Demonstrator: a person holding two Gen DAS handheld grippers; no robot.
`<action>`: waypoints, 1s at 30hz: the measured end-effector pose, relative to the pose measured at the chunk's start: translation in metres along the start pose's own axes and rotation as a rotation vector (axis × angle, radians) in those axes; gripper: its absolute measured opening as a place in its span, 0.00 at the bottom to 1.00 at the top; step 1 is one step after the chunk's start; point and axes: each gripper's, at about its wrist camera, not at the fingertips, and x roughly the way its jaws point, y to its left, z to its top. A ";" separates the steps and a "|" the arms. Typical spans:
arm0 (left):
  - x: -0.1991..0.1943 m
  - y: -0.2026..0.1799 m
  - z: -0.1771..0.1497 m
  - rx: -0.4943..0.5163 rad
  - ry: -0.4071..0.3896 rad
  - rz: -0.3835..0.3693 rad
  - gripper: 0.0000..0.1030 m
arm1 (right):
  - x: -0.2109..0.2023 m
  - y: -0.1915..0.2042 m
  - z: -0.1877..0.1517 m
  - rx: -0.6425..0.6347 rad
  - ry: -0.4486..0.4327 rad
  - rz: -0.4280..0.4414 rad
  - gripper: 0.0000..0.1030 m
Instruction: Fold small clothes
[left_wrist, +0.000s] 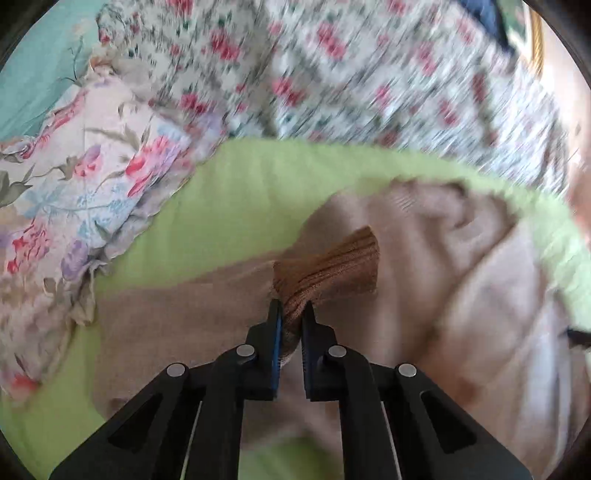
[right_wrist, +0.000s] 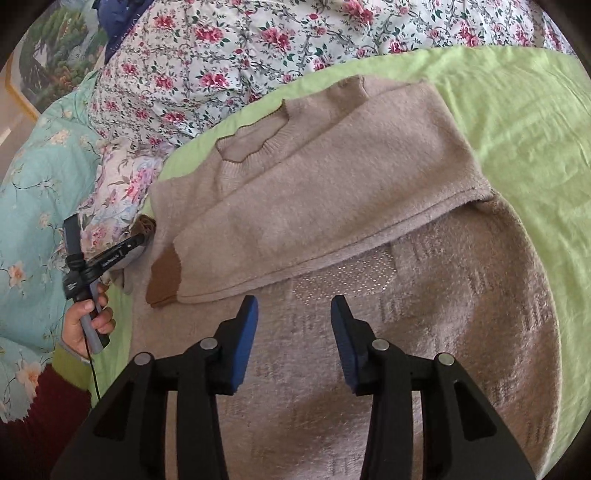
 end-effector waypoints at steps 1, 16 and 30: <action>-0.013 -0.012 0.001 -0.012 -0.024 -0.048 0.07 | -0.003 -0.001 -0.001 0.003 -0.008 0.004 0.41; 0.043 -0.264 0.010 0.097 0.027 -0.422 0.09 | -0.045 -0.052 0.000 0.098 -0.102 -0.051 0.41; -0.003 -0.205 -0.043 0.042 0.023 -0.300 0.63 | -0.018 -0.070 0.030 0.160 -0.114 0.011 0.41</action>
